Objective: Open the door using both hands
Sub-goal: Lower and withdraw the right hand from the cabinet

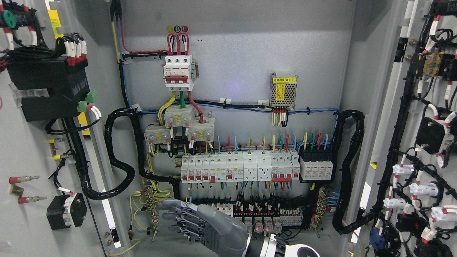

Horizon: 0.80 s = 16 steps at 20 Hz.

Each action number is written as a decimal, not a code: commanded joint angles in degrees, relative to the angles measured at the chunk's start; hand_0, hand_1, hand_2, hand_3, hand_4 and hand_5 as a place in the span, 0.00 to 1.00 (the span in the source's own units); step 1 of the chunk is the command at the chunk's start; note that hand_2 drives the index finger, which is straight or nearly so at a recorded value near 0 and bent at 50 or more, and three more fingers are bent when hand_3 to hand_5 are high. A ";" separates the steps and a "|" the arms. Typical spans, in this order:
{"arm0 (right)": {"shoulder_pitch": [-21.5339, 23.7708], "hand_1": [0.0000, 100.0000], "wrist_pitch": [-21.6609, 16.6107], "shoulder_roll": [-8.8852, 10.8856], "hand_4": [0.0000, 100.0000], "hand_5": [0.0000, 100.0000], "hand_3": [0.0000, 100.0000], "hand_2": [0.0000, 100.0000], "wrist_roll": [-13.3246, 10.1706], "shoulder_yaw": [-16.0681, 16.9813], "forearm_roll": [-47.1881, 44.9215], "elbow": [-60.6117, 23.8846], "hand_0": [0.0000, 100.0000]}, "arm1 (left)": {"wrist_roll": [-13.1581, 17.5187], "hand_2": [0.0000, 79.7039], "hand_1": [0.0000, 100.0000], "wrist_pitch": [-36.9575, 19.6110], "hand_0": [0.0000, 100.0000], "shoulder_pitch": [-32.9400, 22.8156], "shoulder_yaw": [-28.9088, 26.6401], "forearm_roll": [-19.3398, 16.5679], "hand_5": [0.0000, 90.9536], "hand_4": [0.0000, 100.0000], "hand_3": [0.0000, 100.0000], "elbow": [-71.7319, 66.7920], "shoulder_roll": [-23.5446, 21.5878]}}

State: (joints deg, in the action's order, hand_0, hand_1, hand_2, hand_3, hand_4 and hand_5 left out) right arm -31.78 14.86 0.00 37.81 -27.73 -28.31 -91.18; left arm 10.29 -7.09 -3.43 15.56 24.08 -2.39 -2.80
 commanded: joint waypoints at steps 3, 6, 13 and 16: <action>1.72 0.07 -0.36 -2.38 0.00 0.00 0.00 0.00 -3.44 -14.54 0.01 -3.56 0.22 | -0.01 0.00 0.16 0.06 0.37 0.00 0.00 0.00 0.00 0.00 0.00 0.02 -0.01; 2.33 0.07 -0.36 -3.25 0.00 0.00 0.00 0.00 -3.44 -17.00 0.01 -4.96 0.21 | -0.01 0.00 0.16 -0.03 0.37 0.00 0.00 0.00 0.00 0.00 0.00 0.02 -0.01; 2.25 0.07 0.34 -7.38 0.00 0.00 0.00 0.00 -3.53 -19.55 0.45 -4.62 0.22 | -0.01 0.00 0.16 -0.03 0.37 0.00 0.09 0.00 0.00 0.00 0.00 0.02 -0.01; 1.63 0.07 0.34 -8.35 0.00 0.00 0.00 0.00 -3.62 -19.56 0.54 -1.90 0.21 | 0.26 0.00 0.16 -0.03 0.37 0.00 0.00 0.00 0.00 0.00 0.00 0.02 -0.01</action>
State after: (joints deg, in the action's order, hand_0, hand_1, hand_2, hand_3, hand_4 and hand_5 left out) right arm -29.77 15.05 -4.22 34.30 -41.62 -28.01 -94.34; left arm 10.22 -7.42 -3.43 15.59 24.07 -2.37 -2.79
